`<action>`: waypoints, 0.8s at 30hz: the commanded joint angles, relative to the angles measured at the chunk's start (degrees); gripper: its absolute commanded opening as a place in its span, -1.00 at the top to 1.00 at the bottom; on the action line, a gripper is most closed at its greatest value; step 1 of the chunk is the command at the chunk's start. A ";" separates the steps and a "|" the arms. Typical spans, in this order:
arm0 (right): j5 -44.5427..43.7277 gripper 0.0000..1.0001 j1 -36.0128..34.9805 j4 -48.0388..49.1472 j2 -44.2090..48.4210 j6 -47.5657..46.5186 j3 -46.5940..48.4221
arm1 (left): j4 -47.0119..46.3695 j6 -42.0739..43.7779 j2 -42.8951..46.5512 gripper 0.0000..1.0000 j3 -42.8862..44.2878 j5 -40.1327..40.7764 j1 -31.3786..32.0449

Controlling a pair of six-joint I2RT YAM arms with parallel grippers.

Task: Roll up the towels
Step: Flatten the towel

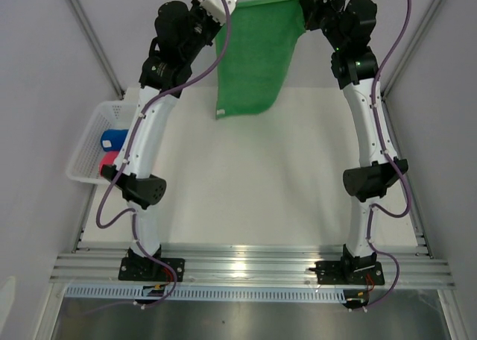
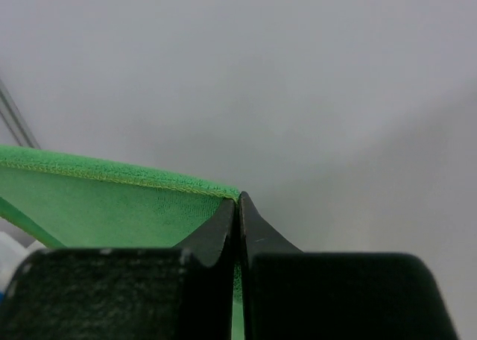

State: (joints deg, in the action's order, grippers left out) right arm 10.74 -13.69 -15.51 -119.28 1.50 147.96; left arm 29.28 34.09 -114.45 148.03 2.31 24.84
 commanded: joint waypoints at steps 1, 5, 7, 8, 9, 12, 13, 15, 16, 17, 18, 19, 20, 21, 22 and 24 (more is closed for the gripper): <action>-10.04 1.00 2.27 7.34 1.51 -6.41 3.30 | -5.55 3.62 2.83 0.99 2.97 5.79 -2.87; -7.85 1.00 1.48 3.12 3.96 -11.51 -3.17 | -2.66 3.97 4.06 0.99 -2.27 2.46 -2.96; -3.20 1.00 1.30 3.64 9.40 -14.50 -11.60 | -0.55 3.97 5.63 0.99 -4.84 0.52 -2.96; -1.10 1.00 0.60 5.47 14.55 -16.77 -22.61 | 2.25 3.71 6.17 0.99 -8.85 -1.49 -2.96; -0.47 1.00 -0.01 6.71 17.39 -18.18 -28.63 | 4.10 3.53 7.13 0.99 -10.55 -2.99 -2.96; 2.78 1.00 -3.00 8.48 27.74 -23.36 -50.35 | 10.35 5.63 12.40 0.99 -21.18 -9.50 -2.96; 3.66 1.00 -3.70 7.69 30.05 -23.82 -55.01 | 11.23 6.34 15.63 0.99 -29.20 -10.30 -3.04; 6.20 1.00 -6.25 5.94 35.93 -23.65 -66.80 | 14.03 8.53 18.99 0.99 -34.80 -12.32 -3.13; 6.66 1.00 -8.35 3.93 37.70 -23.47 -73.71 | 14.92 9.24 22.48 0.99 -43.26 -13.89 -3.13; 6.75 1.00 -9.50 2.86 39.37 -23.30 -77.00 | 15.89 9.94 24.09 0.99 -46.22 -13.91 -3.13; 6.75 1.00 -10.81 1.89 42.26 -22.34 -79.90 | 17.64 11.34 25.76 0.99 -49.29 -15.56 -3.13; 6.75 1.00 -12.05 0.41 43.42 -21.37 -82.72 | 18.27 11.96 27.43 0.99 -58.55 -16.27 -2.96; 6.83 1.00 -14.41 0.13 44.39 -20.06 -87.79 | 18.79 12.75 30.40 0.99 -61.95 -16.72 -2.87; 7.01 1.00 -15.65 0.21 45.36 -18.74 -90.19 | 19.23 12.85 31.74 0.99 -64.85 -17.07 -2.78; 7.27 1.00 -16.88 0.65 46.41 -16.11 -92.22 | 19.76 12.85 32.88 0.99 -73.06 -17.33 -2.52; 7.45 1.00 -20.47 1.27 46.77 -13.73 -96.87 | 19.94 11.71 36.22 0.99 -80.13 -18.73 -2.25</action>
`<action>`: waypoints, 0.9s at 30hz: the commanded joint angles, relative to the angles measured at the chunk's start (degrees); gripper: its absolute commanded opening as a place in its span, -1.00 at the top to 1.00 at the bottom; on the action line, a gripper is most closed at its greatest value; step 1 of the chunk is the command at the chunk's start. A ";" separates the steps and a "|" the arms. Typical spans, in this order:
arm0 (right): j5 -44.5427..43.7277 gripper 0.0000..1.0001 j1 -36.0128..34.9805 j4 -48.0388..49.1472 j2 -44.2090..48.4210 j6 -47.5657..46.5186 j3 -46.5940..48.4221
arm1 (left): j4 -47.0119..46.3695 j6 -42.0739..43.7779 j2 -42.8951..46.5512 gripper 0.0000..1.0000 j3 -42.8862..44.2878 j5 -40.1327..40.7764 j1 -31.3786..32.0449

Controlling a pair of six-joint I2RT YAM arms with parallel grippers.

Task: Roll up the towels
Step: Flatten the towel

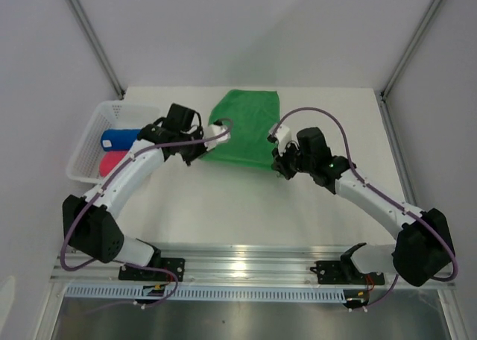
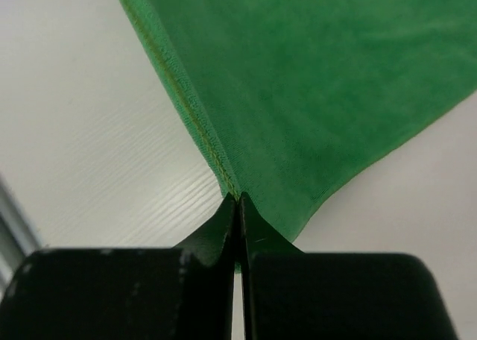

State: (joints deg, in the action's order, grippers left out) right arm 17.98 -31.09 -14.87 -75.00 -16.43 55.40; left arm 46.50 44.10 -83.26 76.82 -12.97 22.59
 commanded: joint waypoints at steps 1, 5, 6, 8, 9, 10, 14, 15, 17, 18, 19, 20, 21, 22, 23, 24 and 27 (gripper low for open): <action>0.56 1.00 -4.32 -0.06 2.06 6.21 -5.11 | 3.85 1.35 6.09 0.99 -12.88 -4.51 0.26; 4.33 1.00 -9.68 -6.47 1.00 7.99 -6.18 | 6.93 -0.50 11.45 0.99 -23.01 -8.11 2.10; 5.30 1.00 -11.43 -7.70 0.82 7.99 -6.35 | 7.98 -0.59 13.46 0.99 -25.46 -9.25 2.63; 8.80 1.00 -12.41 -10.96 0.82 8.34 -6.44 | 11.32 -0.85 15.23 0.99 -28.20 -11.89 4.13; 10.13 1.00 -12.68 -11.92 1.00 8.34 -6.35 | 12.29 -1.20 16.02 0.99 -29.00 -12.42 4.48; 10.84 1.00 -12.85 -14.02 1.00 8.43 -5.57 | 13.34 -1.38 17.42 0.99 -29.26 -13.65 4.57; 12.08 1.00 -12.33 -18.52 1.79 7.55 -3.37 | 15.20 -3.93 21.12 0.99 -28.04 -13.31 4.57; 12.26 1.00 -12.24 -20.26 1.27 7.11 -2.76 | 15.29 -4.10 21.47 0.99 -27.78 -13.39 4.57; 12.52 1.00 -11.71 -22.56 0.56 6.85 -1.00 | 15.64 -4.11 21.92 0.99 -27.51 -13.31 4.57; 12.09 1.00 -11.71 -24.48 0.30 7.11 -0.38 | 16.25 -4.11 21.74 0.99 -27.51 -13.22 4.57; 11.91 1.00 -11.71 -25.28 0.38 7.37 0.15 | 16.60 -4.19 21.65 0.99 -27.42 -13.22 4.57; 11.64 1.00 -11.80 -25.81 0.56 7.72 0.93 | 16.95 -4.72 21.57 0.99 -27.33 -13.13 4.57; 11.29 1.00 -11.71 -26.08 0.82 7.99 1.12 | 17.04 -4.98 21.56 0.99 -26.99 -13.22 4.57; 10.16 1.00 -11.71 -25.74 1.26 8.60 1.12 | 16.44 -5.42 21.56 0.99 -26.72 -13.22 4.57; 9.80 1.00 -11.02 -24.77 1.09 8.69 1.20 | 15.38 -6.99 21.48 0.99 -26.54 -12.96 4.57; 9.36 1.00 -10.14 -22.59 0.56 8.78 1.99 | 12.68 -7.70 21.04 0.99 -25.50 -12.17 4.57; 7.52 1.00 -4.62 -20.03 -6.62 7.73 10.99 | 7.83 -10.61 16.50 0.99 -19.54 -8.23 3.96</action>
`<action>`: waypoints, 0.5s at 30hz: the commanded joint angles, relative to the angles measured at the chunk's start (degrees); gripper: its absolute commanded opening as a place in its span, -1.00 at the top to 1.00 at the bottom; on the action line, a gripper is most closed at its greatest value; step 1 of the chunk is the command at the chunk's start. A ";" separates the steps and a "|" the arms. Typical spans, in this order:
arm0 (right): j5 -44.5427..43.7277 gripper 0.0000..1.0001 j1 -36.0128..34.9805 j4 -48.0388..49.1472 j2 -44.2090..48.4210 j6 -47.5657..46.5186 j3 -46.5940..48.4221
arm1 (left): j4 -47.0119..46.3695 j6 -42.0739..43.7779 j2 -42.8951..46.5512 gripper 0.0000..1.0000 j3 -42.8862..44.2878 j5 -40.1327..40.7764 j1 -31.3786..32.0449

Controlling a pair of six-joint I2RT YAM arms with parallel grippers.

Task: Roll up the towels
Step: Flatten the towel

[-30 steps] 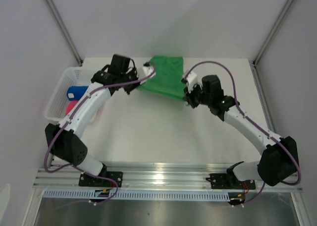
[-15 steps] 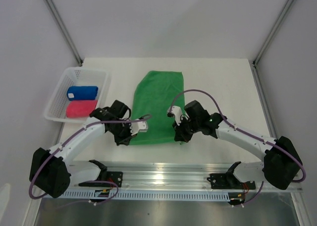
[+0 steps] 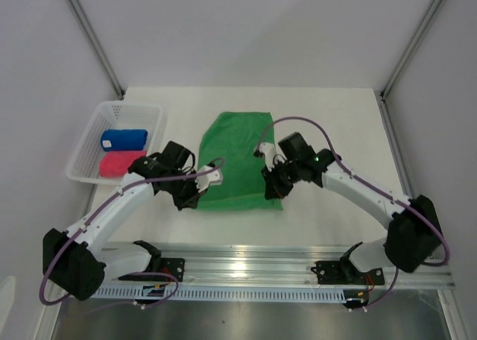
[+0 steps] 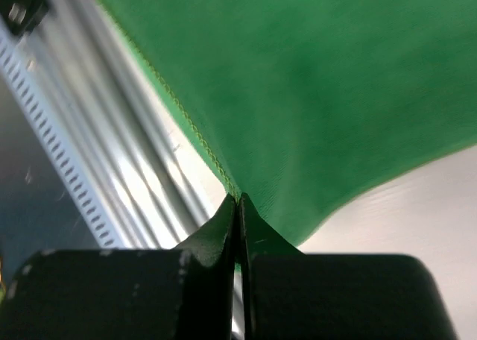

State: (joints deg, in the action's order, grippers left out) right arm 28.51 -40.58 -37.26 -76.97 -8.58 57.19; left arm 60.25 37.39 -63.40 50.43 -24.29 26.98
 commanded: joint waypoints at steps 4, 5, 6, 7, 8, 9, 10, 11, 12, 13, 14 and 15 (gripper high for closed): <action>-8.72 1.00 13.67 7.89 -20.82 -5.30 35.23 | -13.66 -4.25 -17.95 0.99 32.08 10.03 -4.47; -13.09 1.00 15.34 9.12 -28.77 -5.05 42.49 | -13.49 -5.12 -21.82 0.99 44.01 10.84 -5.35; -15.92 1.00 16.74 11.48 -32.77 -3.83 50.05 | -13.06 -5.39 -25.60 0.99 50.40 11.63 -5.88; -18.03 1.00 19.46 12.37 -36.63 -2.86 65.70 | -12.70 -5.57 -33.03 0.99 62.91 13.73 -6.58; -20.32 1.00 20.70 13.51 -40.41 -1.72 73.69 | -12.35 -5.57 -36.67 0.99 69.21 14.97 -6.77; -23.82 1.00 21.76 15.79 -47.59 1.08 81.25 | -12.35 -5.66 -40.02 0.99 81.28 15.93 -7.03; -24.03 1.00 22.73 17.20 -50.88 2.50 88.55 | -12.78 -5.66 -45.79 0.99 91.67 16.81 -7.29; -24.03 1.00 24.39 19.04 -53.43 3.82 99.24 | -13.74 -4.70 -47.85 0.99 95.25 18.56 -7.38; -24.29 1.00 24.75 24.63 -55.64 5.22 101.52 | -18.19 -3.99 -48.66 0.99 98.68 19.19 -7.38; -24.47 1.00 25.19 28.08 -55.05 5.15 101.37 | -21.54 -3.03 -47.71 0.99 96.54 19.98 -7.38; -24.47 1.00 25.11 31.94 -53.65 4.72 96.15 | -25.23 -2.67 -46.31 0.99 94.34 21.03 -7.38; -24.03 1.00 24.93 39.64 -49.89 2.97 92.44 | -32.23 -2.32 -44.90 0.99 89.10 20.87 -7.38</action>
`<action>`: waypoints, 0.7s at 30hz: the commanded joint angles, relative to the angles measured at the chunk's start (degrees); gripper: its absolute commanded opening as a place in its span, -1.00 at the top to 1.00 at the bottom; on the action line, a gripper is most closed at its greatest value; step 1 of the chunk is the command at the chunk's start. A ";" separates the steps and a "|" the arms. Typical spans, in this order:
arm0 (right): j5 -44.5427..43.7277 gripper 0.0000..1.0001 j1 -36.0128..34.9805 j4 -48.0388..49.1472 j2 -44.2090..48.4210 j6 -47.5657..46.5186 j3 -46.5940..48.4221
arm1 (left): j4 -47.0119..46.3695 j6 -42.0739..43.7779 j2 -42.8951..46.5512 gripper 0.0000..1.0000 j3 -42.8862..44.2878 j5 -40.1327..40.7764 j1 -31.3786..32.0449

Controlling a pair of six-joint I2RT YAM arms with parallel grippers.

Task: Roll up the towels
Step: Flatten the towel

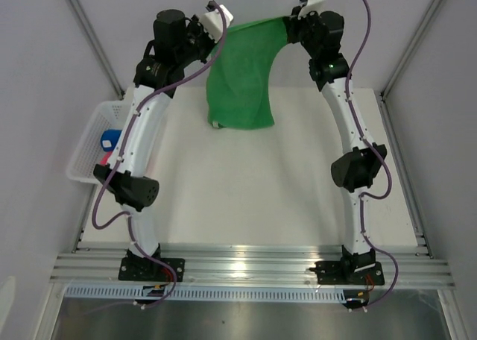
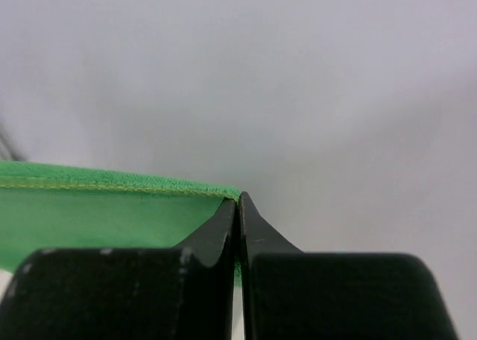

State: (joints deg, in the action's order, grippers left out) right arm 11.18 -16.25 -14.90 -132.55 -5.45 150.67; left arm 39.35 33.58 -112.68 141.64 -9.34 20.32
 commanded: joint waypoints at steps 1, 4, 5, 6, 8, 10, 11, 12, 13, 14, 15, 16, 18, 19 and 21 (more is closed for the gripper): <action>-5.83 1.00 0.43 19.88 7.20 -1.22 -4.04 | -13.75 2.09 5.79 0.99 -6.25 5.66 -0.72; -5.82 1.00 0.17 19.12 7.66 -4.47 -4.08 | -13.18 2.54 5.55 0.99 -5.68 4.34 -0.72; -5.73 1.00 0.17 17.55 7.40 -5.00 -3.11 | -13.08 2.80 5.37 0.99 -6.29 4.07 -0.72; -5.56 1.00 0.17 17.18 7.40 -5.61 -3.36 | -13.07 3.06 5.46 0.99 -6.73 3.72 -0.72; -4.77 1.00 0.25 17.01 8.53 -7.72 -5.38 | -13.86 4.12 5.63 0.99 -8.66 3.72 -0.72; -5.29 1.00 0.17 16.57 9.59 -9.30 -7.67 | -14.13 5.52 5.63 0.99 -9.10 4.51 -0.72; -5.64 1.00 0.17 15.61 9.94 -9.75 -7.85 | -13.87 5.62 5.63 0.99 -9.10 4.86 -0.72; -5.73 1.00 0.08 15.25 10.38 -9.84 -8.46 | -13.69 5.70 5.89 0.99 -9.19 4.69 -0.89; -5.56 1.00 0.08 15.07 10.91 -9.93 -9.25 | -13.43 5.62 6.16 0.99 -9.28 4.42 -0.98; -5.03 1.00 0.17 15.16 12.48 -10.62 -10.47 | -13.43 5.62 6.42 0.99 -9.98 4.25 -1.07; -4.94 1.00 -0.09 15.51 13.45 -11.33 -12.14 | -13.69 5.53 6.95 0.99 -10.42 4.42 -1.15; -5.03 1.00 -0.27 15.68 14.59 -12.20 -15.81 | -13.95 5.53 7.30 0.99 -10.77 4.42 -1.16; -4.42 1.00 -0.54 15.69 18.28 -14.58 -19.61 | -13.08 5.53 8.00 0.99 -12.00 4.16 -1.16; -3.98 1.00 -0.80 15.16 19.69 -15.11 -23.45 | -12.20 5.27 8.88 0.99 -12.35 3.64 -1.16; -2.84 1.00 -1.24 12.35 24.87 -16.25 -28.21 | -8.78 5.00 10.37 0.99 -14.28 2.67 -1.16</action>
State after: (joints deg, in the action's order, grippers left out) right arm 8.56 -17.28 -2.59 -117.30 -17.72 126.02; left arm 28.10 38.02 -108.16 128.62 -6.98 20.29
